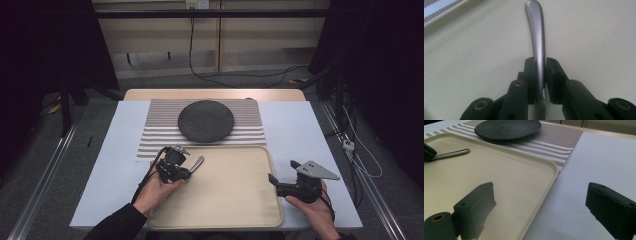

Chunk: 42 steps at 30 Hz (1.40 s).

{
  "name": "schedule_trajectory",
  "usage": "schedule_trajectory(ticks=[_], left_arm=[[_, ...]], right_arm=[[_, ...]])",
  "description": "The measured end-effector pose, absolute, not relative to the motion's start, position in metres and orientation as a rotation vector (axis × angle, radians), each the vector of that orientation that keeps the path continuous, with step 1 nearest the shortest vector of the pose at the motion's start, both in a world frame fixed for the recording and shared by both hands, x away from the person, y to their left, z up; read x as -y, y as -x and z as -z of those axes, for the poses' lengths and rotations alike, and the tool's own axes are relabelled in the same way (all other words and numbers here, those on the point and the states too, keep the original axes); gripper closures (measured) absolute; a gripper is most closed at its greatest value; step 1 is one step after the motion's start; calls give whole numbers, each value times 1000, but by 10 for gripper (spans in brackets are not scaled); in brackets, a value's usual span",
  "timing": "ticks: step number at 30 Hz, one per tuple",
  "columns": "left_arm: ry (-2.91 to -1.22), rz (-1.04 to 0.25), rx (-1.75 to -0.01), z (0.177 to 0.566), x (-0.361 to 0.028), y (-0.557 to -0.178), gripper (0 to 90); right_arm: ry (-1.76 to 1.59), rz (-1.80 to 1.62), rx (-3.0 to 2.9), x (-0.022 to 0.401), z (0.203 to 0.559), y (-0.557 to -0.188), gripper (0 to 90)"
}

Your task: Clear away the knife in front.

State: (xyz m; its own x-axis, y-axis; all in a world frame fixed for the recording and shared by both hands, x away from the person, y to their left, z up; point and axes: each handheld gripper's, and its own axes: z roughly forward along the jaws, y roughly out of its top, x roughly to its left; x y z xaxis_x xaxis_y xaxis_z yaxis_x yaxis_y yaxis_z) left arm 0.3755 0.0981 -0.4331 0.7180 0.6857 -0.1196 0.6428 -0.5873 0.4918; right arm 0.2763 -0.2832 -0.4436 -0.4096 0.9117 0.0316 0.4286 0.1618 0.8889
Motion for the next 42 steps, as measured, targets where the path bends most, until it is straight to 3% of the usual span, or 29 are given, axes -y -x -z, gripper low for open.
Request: schedule_trajectory(ticks=[9, 13, 16, 17, 20, 21, 26, 32, 36, 38, 40, 42], left_arm=[[-2436, -142, -988, 432, -100, -369, 788], [-2451, -160, -969, 432, -102, -371, 721], [-2421, -168, -971, 432, -106, -373, 555], [-2410, -168, -956, 431, -107, -374, 555], [-2366, -199, -931, 429, -110, -377, 418], [-2353, -212, -936, 429, -111, -379, 333], [-2306, -237, -939, 431, -113, -386, 206], [-2295, -199, -936, 426, -110, -385, 172], [-2278, -161, -823, 423, -104, -373, 139], [-2254, -211, -823, 423, -102, -367, 146], [-2262, -235, -794, 423, -100, -362, 201], [-2256, -203, -774, 423, -98, -361, 412]], right_arm=[[-1260, -1200, -1924, 283, 444, -276, 82], [-1262, -1200, -1923, 284, 444, -276, 82], [-1262, -1201, -1922, 283, 444, -276, 82], [-1262, -1201, -1922, 283, 444, -276, 82], [-1267, -1199, -1916, 284, 444, -276, 82], [-1271, -1198, -1916, 285, 445, -277, 82], [-1280, -1202, -1913, 286, 445, -277, 82], [-1271, -1197, -1918, 285, 445, -277, 82], [-1267, -1193, -1917, 285, 444, -277, 83], [-1265, -1193, -1920, 283, 444, -277, 82], [-1259, -1193, -1923, 282, 444, -277, 82], [-1262, -1191, -1923, 283, 444, -277, 82]])
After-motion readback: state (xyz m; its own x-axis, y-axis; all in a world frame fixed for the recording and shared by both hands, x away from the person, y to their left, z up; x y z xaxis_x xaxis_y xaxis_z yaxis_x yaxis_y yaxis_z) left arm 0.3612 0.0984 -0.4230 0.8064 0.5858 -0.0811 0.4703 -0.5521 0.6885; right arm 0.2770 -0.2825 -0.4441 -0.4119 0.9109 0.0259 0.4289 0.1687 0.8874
